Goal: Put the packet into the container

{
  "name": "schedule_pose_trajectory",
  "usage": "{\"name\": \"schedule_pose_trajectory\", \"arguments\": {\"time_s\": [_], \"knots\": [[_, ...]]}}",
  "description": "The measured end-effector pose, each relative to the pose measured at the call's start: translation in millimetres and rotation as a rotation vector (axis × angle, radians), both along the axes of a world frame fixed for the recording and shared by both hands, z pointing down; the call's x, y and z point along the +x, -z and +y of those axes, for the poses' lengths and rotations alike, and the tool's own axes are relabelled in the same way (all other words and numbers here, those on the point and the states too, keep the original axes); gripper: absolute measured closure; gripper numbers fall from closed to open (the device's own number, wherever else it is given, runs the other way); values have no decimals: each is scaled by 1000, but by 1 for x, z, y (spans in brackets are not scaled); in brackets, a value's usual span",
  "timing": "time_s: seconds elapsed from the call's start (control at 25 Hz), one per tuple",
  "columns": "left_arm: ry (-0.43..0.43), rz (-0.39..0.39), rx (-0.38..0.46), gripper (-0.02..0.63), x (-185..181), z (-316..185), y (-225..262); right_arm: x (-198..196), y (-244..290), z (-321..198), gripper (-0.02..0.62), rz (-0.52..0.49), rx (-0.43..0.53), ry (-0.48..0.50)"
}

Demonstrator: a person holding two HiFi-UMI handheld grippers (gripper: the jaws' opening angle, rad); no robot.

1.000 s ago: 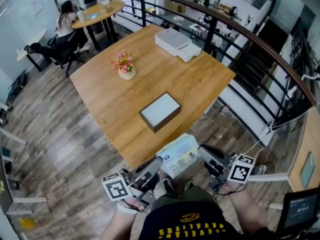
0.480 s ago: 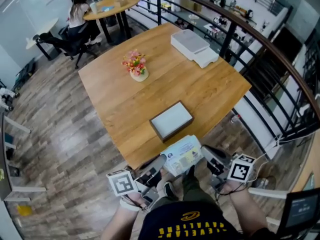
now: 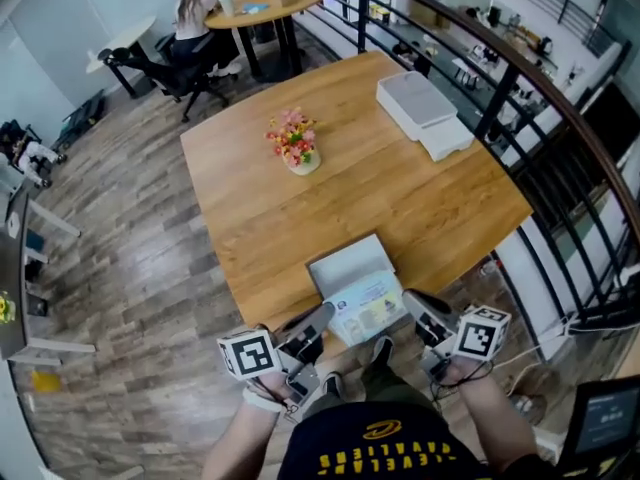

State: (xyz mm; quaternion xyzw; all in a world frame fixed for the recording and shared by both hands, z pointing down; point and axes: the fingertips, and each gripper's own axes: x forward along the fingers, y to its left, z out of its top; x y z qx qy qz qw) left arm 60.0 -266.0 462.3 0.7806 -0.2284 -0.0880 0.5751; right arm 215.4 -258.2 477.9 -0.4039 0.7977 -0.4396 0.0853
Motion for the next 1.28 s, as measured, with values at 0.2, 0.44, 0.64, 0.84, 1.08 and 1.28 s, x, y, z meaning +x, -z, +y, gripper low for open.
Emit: {"name": "schedule_pose_trajectory", "arguments": {"time_s": [0.2,0.44,0.64,0.84,1.08,1.28], "knots": [[57,-48,-11,563,12,-28,-13,9,-8,-37,577,-16,-8,52],[139,-93,-51,563,14,-50,-31,5,-17,-71,578,-60,-18,119],[165,-109,-71,563,9,-62,-43,2,-34,-84,579,-42,-65,128],[162,-125,-88,563,-1,-78,-60,-6,-55,-95,580,-21,-115,116],[139,-130,-114,563,-4,-96,-80,-9,-73,-106,580,12,-151,89],[116,-141,-139,563,-2,-105,-98,-8,-89,-110,580,25,-189,68]]}}
